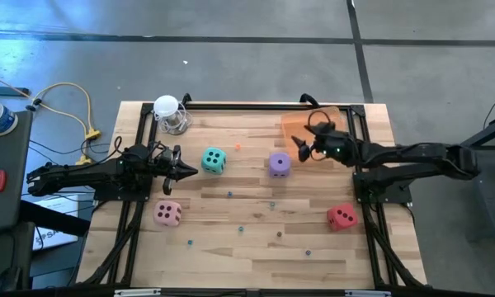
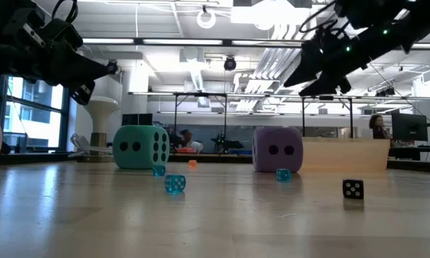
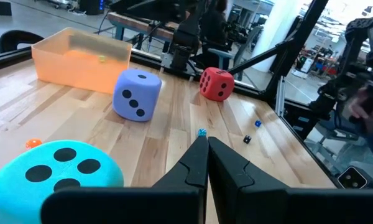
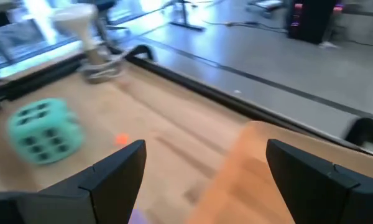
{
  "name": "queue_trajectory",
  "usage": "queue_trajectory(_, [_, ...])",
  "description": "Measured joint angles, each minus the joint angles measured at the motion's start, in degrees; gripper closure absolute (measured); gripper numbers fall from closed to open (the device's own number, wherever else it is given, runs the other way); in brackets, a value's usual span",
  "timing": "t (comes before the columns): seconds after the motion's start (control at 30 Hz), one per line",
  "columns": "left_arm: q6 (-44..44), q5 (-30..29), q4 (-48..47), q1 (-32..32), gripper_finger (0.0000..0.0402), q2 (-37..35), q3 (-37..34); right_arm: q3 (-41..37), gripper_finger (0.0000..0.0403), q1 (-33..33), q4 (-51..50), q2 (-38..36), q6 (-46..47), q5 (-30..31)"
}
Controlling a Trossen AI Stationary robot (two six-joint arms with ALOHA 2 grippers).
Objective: Pick & Place Dice
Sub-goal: Put the large purple die into the the orange bin
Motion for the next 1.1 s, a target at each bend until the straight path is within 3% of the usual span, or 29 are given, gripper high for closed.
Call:
queue_trajectory(0.17, [-0.2, 0.0, 0.0, 0.0, 0.0399, 0.0, 0.0, 0.0, 0.0078, 5.4, 3.8, 1.6, 0.1, -0.7])
queue_trajectory(0.33, [-0.5, -0.1, 0.0, 0.0, 0.0399, 0.0, 0.0, 0.0, 0.0078, 7.4, 9.5, 2.9, -5.7, -9.8])
queue_trajectory(0.5, [-0.5, -0.2, 0.1, 0.0, 0.0399, 0.0, 0.0, 0.0, 0.0074, 7.5, 12.1, 3.2, -5.6, -13.8])
queue_trajectory(0.73, [-0.4, -0.6, 0.8, 0.0, 0.0399, 0.0, 0.0, 0.0, 0.0020, 7.5, 12.4, 3.2, -4.6, -19.1])
queue_trajectory(0.97, [0.4, -0.6, 0.6, 0.0, 0.0399, 0.0, 0.0, 0.0, 0.0012, 6.9, 12.4, 3.2, -2.5, -18.9])
queue_trajectory(1.1, [0.4, -0.7, 0.6, 0.0, 0.0399, 0.0, 0.0, 0.0, 0.0011, 6.9, 12.3, 3.2, -2.5, -13.1])
